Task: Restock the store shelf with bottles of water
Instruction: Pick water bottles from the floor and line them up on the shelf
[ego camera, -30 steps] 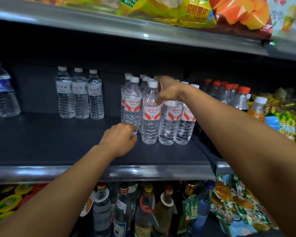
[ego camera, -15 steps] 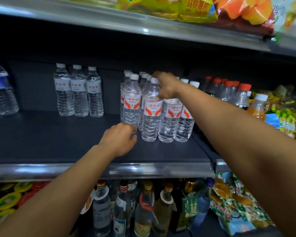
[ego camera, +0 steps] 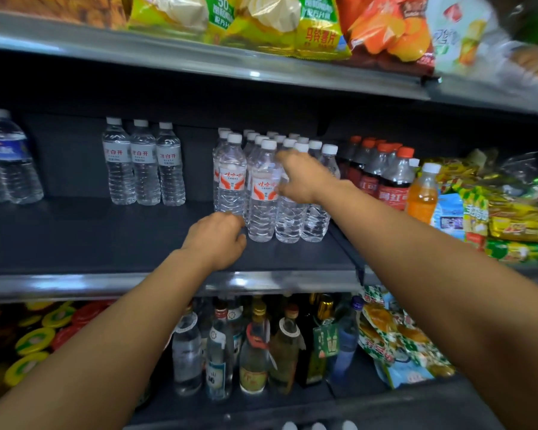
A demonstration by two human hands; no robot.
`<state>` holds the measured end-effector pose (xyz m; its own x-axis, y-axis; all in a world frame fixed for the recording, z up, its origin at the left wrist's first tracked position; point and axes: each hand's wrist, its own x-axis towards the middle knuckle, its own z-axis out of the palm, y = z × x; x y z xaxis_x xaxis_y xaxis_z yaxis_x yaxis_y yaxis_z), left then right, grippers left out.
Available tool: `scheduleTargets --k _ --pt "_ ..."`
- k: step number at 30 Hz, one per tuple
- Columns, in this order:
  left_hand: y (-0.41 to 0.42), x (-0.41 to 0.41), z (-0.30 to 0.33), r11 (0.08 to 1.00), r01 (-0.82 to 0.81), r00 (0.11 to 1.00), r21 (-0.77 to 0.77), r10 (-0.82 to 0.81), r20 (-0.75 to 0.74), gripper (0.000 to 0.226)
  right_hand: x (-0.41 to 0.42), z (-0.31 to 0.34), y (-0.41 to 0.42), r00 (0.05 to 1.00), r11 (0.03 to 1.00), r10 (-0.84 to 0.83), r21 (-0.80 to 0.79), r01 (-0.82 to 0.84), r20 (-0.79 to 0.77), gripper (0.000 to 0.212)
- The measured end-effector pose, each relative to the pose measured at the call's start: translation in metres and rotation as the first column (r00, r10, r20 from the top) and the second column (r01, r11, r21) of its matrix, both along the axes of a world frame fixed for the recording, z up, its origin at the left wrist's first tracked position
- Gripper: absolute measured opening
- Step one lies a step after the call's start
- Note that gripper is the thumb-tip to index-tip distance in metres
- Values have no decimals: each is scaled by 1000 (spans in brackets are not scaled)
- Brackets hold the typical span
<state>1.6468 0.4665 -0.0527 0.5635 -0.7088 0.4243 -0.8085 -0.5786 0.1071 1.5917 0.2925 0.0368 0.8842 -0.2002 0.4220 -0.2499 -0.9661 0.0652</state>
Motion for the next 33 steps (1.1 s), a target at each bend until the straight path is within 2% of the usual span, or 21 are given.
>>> scheduleTargets --k 6,9,16,20,22,25,30,33 --pt "14 -61 -9 998 22 1000 66 -24 18 14 -86 -65 31 991 997 35 69 -26 -132 42" --pt "18 -97 -25 993 55 998 104 -57 11 21 -131 -103 47 983 993 17 117 5 -185 34" --pt "30 -172 -89 968 175 984 180 -165 -68 28 -225 -185 81 958 961 -37 251 112 -284 32" --pt "36 -207 -133 939 241 966 244 -208 -152 21 -264 -229 97 930 929 -58 320 183 -364 3" --pt "38 -224 -158 921 268 955 282 -217 -201 20 -280 -255 103 924 908 -74 357 218 -375 7" --pt "39 -243 -199 909 278 938 312 -186 -293 23 -301 -296 112 916 860 -79 438 262 -393 27" --pt "41 -267 -270 872 314 879 377 -117 -461 21 -325 -361 120 880 762 -78 541 356 -469 37" --pt "41 -276 -309 855 341 845 391 -97 -525 25 -335 -397 115 842 724 -127 531 441 -525 38"
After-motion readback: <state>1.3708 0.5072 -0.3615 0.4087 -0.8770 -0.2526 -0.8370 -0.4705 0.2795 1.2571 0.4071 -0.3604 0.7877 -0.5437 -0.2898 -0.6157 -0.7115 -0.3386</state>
